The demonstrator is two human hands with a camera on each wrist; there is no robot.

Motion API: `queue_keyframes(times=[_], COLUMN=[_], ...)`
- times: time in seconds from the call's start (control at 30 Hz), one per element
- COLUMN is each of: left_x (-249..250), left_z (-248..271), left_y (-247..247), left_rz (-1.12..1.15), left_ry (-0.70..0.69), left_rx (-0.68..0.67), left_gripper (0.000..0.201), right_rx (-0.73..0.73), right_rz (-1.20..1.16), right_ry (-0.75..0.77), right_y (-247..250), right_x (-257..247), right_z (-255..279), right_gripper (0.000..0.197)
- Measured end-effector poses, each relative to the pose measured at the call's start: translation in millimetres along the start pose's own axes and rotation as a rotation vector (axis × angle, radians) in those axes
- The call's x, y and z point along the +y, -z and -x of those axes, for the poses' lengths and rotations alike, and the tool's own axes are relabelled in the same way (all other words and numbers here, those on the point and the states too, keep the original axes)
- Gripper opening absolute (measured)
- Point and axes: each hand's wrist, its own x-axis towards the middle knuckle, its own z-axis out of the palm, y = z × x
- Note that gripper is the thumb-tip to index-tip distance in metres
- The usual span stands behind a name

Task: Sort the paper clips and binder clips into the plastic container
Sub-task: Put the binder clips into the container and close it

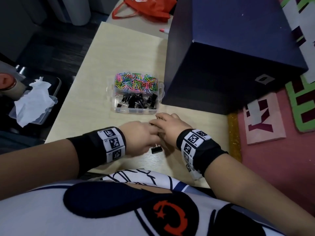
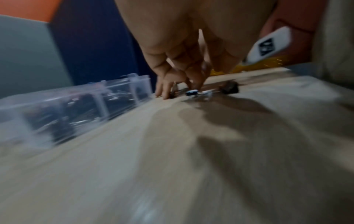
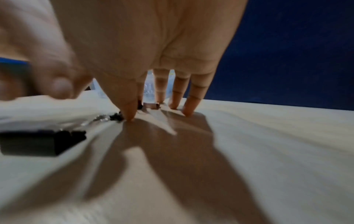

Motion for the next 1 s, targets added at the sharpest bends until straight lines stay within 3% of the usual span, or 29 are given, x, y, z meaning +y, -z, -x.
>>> queue_keyframes(times=[0.07, 0.13, 0.33, 0.47, 0.57, 0.73, 0.8, 0.83, 0.9, 1.0], left_x=[9, 12, -4, -12, -16, -27, -34, -38, -48, -59], left_z=[-4, -8, -9, -3, 3, 14, 15, 15, 16, 18], left_y=[-5, -6, -8, -10, -8, 4, 13, 19, 27, 36], left_rz=[-0.027, -0.09, -0.116, -0.081, -0.028, 0.092, 0.093, 0.089, 0.058, -0.002], left_ry=[-0.037, 0.017, 0.168, 0.247, 0.241, 0.22, 0.209, 0.222, 0.29, 0.464], left_rx=[-0.208, -0.363, -0.371, -0.365, -0.273, 0.062, 0.18, 0.243, 0.351, 0.347], left_gripper=[0.042, 0.048, 0.026, 0.02, 0.02, 0.018, 0.02, 0.021, 0.024, 0.024], right_rx=[0.041, 0.088, 0.13, 0.086, 0.192, 0.602, 0.65, 0.614, 0.403, 0.041], right_rz=[0.019, 0.009, 0.014, -0.047, -0.192, -0.384, -0.381, -0.356, -0.254, -0.078], right_ry=[-0.006, -0.021, -0.122, -0.257, -0.29, -0.089, -0.083, -0.103, -0.164, -0.225], right_y=[-3, -5, -8, -3, 7, 35, 41, 43, 41, 24], right_x=[4, 7, 7, 5, -3, -25, -29, -29, -27, -23], right_z=[3, 6, 7, 4, 3, -3, -8, -9, -9, -5], right_gripper=[0.044, 0.033, 0.02, 0.022, 0.015, 0.012, 0.019, 0.021, 0.026, 0.039])
